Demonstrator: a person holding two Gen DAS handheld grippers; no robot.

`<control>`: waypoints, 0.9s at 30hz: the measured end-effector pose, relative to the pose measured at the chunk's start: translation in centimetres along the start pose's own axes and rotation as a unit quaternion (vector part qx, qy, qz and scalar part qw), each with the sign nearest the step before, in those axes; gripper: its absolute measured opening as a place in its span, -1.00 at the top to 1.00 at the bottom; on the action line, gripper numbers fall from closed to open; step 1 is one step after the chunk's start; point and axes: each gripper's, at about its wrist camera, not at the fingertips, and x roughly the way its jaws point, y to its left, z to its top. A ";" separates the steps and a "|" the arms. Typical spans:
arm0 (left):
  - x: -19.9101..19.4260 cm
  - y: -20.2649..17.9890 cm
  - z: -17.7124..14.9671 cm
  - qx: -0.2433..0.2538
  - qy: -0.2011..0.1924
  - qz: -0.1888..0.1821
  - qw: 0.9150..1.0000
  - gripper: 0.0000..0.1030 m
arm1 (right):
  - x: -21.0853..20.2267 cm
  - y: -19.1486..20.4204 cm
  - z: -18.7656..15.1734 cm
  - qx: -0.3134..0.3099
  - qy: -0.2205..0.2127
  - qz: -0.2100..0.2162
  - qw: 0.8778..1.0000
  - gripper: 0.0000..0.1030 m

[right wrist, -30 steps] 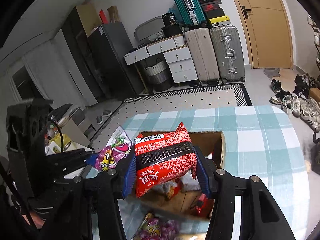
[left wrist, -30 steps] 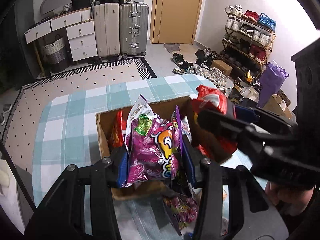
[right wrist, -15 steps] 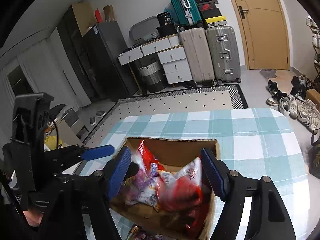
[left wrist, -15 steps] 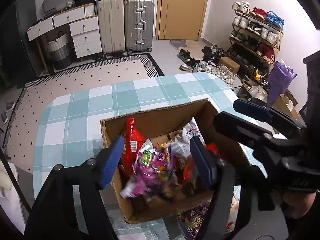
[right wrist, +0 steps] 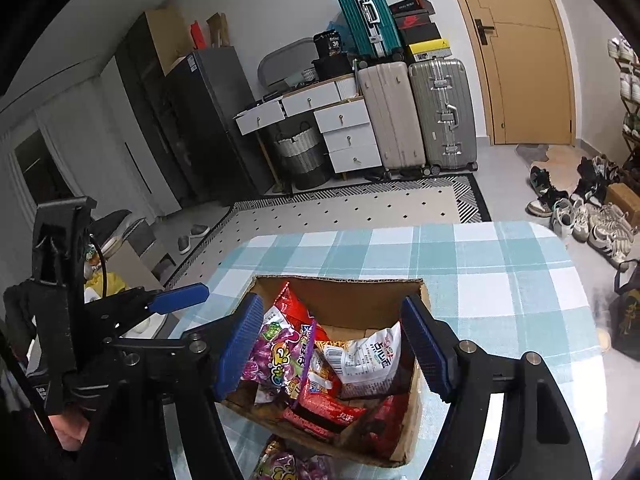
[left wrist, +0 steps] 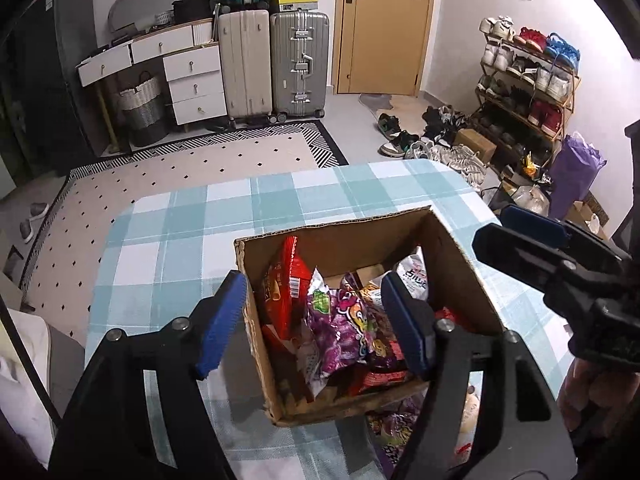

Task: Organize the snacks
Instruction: 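Withdraw both tools from the box toward the blue Oreo pack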

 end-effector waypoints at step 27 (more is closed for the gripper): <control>-13.5 -2.6 -6.6 -0.012 -0.040 0.021 0.999 -0.92 | -9.8 3.0 -4.8 0.004 -0.036 0.002 0.999 -0.70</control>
